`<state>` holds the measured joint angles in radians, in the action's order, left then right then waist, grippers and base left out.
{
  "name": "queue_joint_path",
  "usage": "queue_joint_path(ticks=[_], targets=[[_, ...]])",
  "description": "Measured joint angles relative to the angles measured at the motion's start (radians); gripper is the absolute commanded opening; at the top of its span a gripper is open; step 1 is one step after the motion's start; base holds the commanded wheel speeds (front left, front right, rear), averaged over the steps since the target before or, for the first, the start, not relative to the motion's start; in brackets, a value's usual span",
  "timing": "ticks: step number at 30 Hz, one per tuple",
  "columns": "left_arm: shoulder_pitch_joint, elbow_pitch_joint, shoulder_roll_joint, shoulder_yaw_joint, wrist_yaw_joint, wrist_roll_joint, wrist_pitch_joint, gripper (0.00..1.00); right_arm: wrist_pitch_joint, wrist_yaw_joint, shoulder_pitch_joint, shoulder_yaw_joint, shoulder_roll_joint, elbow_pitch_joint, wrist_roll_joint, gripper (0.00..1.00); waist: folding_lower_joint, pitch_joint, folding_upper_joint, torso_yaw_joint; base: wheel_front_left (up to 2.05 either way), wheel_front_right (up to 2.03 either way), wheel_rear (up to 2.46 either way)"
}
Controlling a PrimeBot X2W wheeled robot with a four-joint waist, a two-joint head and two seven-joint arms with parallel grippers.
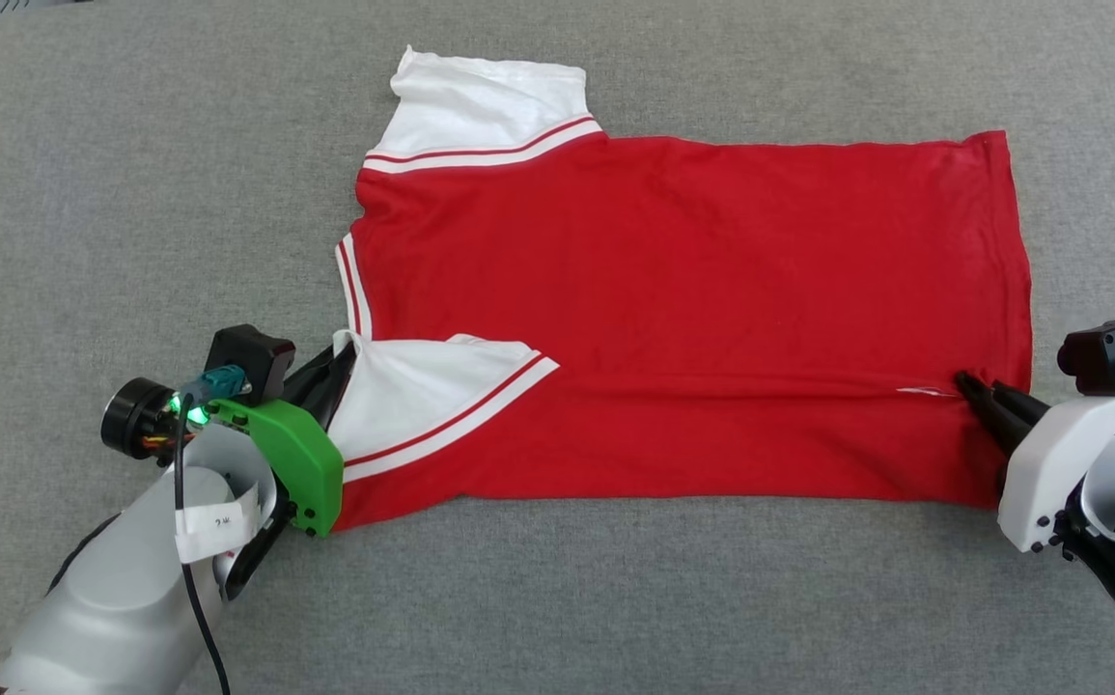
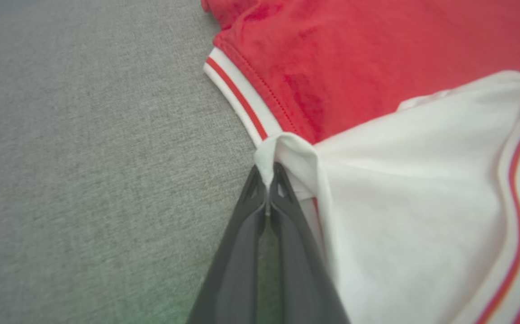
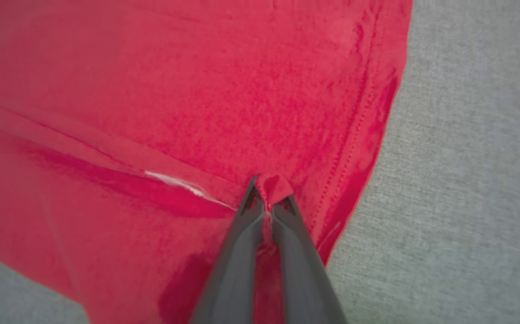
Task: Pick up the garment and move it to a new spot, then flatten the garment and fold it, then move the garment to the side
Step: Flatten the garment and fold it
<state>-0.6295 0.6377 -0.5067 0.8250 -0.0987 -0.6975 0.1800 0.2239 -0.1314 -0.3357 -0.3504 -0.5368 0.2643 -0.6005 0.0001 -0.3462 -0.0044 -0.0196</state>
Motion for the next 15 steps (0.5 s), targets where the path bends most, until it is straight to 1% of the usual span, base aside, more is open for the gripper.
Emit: queue_joint_path(ticks=[2, 3, 4, 5, 10, 13, 15], targets=[[-0.008, 0.027, 0.009, 0.003, -0.004, 0.000, 0.015, 0.00, -0.017, 0.000, -0.006, -0.003, 0.000, 0.012, -0.002, 0.00, 0.0000, 0.007, 0.0000, 0.001, 0.00, 0.00, 0.00], [-0.010, 0.036, 0.013, 0.004, -0.004, 0.000, 0.020, 0.66, -0.022, 0.000, -0.007, -0.004, 0.000, 0.017, -0.002, 0.11, 0.0000, 0.011, 0.0000, 0.001, 0.00, 0.00, 0.00], [-0.012, 0.044, 0.017, 0.006, -0.004, 0.001, 0.026, 1.00, -0.027, 0.000, -0.007, -0.005, -0.001, 0.021, -0.002, 0.87, 0.0000, 0.017, 0.0000, 0.002, 0.00, 0.00, 0.00], [-0.013, 0.049, 0.021, 0.006, -0.004, 0.001, 0.032, 1.00, -0.040, 0.000, -0.007, -0.003, -0.001, 0.021, -0.002, 1.00, 0.0000, 0.024, 0.0000, 0.003, 0.00, 0.00, 0.00], [-0.023, 0.058, 0.014, -0.002, -0.004, 0.019, 0.050, 1.00, -0.109, 0.000, -0.005, 0.046, -0.003, 0.007, 0.009, 1.00, 0.0000, 0.066, 0.0000, 0.011, 0.00, 0.00, 0.00], [-0.041, 0.034, -0.004, -0.008, -0.004, 0.027, 0.056, 1.00, -0.130, 0.000, 0.014, 0.079, -0.004, -0.021, 0.022, 1.00, 0.0000, 0.094, 0.0000, 0.018, 0.00, 0.00, 0.00], [-0.055, 0.005, -0.020, -0.010, -0.007, 0.022, 0.026, 1.00, -0.136, 0.000, 0.036, 0.101, -0.003, -0.044, 0.028, 1.00, 0.0000, 0.114, 0.0000, 0.025, 0.00, 0.00, 0.00]])
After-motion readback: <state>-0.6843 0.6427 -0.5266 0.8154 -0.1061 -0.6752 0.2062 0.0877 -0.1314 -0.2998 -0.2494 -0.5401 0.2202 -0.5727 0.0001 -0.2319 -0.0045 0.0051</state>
